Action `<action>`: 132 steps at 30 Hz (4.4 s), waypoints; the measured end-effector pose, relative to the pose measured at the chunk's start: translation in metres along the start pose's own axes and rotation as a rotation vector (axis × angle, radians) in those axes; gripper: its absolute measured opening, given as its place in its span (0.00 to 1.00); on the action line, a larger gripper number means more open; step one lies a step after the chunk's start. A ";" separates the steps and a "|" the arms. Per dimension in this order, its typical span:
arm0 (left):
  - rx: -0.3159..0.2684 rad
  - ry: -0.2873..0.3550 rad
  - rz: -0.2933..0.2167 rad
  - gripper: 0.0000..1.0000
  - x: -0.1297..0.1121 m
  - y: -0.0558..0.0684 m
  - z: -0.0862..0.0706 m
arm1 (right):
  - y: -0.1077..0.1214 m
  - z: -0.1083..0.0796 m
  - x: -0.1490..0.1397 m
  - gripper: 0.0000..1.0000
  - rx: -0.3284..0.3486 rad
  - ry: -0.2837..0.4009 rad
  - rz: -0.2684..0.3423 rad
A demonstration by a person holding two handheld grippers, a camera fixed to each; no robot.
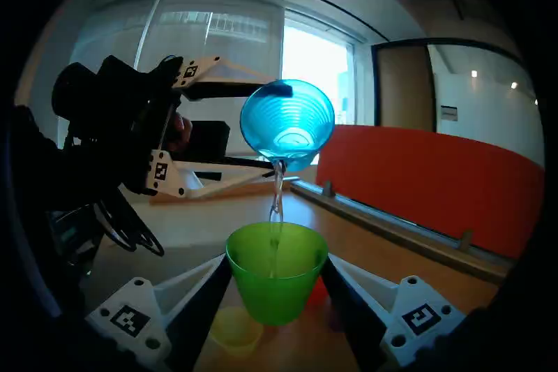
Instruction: Pour water
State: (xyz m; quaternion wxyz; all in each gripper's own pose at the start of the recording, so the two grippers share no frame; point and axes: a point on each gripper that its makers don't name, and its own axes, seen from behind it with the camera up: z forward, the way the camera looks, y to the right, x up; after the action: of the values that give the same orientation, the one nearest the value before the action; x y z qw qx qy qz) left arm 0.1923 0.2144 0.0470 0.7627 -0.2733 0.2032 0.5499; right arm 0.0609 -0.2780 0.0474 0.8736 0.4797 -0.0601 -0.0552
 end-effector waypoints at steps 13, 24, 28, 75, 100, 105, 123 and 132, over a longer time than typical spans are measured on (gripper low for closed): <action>-0.007 0.001 0.038 0.85 0.002 -0.005 0.001 | 0.000 0.000 0.002 0.90 0.001 0.004 -0.003; -0.006 0.003 0.068 0.84 0.006 -0.004 0.000 | 0.000 0.000 0.003 0.90 -0.002 0.009 -0.004; -0.005 0.004 0.077 0.84 0.007 -0.001 0.000 | 0.000 0.000 0.004 0.90 -0.003 0.011 -0.006; 0.010 -0.003 0.236 0.84 0.011 -0.007 0.006 | 0.004 0.001 0.005 0.90 -0.016 0.023 -0.005; 0.017 -0.008 0.341 0.85 0.019 -0.010 0.002 | 0.004 0.001 0.010 0.90 -0.018 0.028 -0.010; 0.020 -0.011 0.370 0.84 0.020 -0.010 0.003 | 0.005 0.001 0.010 0.90 -0.021 0.029 -0.011; 0.032 -0.002 0.432 0.84 0.026 -0.010 0.005 | 0.008 0.000 0.012 0.90 -0.029 0.035 -0.015; 0.035 -0.003 0.421 0.85 0.025 -0.011 0.006 | 0.008 0.000 0.013 0.90 -0.030 0.037 -0.015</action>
State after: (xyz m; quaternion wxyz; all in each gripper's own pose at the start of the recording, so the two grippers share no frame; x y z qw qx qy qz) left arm 0.2105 0.2332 0.0383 0.6359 -0.2109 0.2641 0.6938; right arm 0.0739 -0.2758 0.0549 0.8811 0.4682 -0.0393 -0.0539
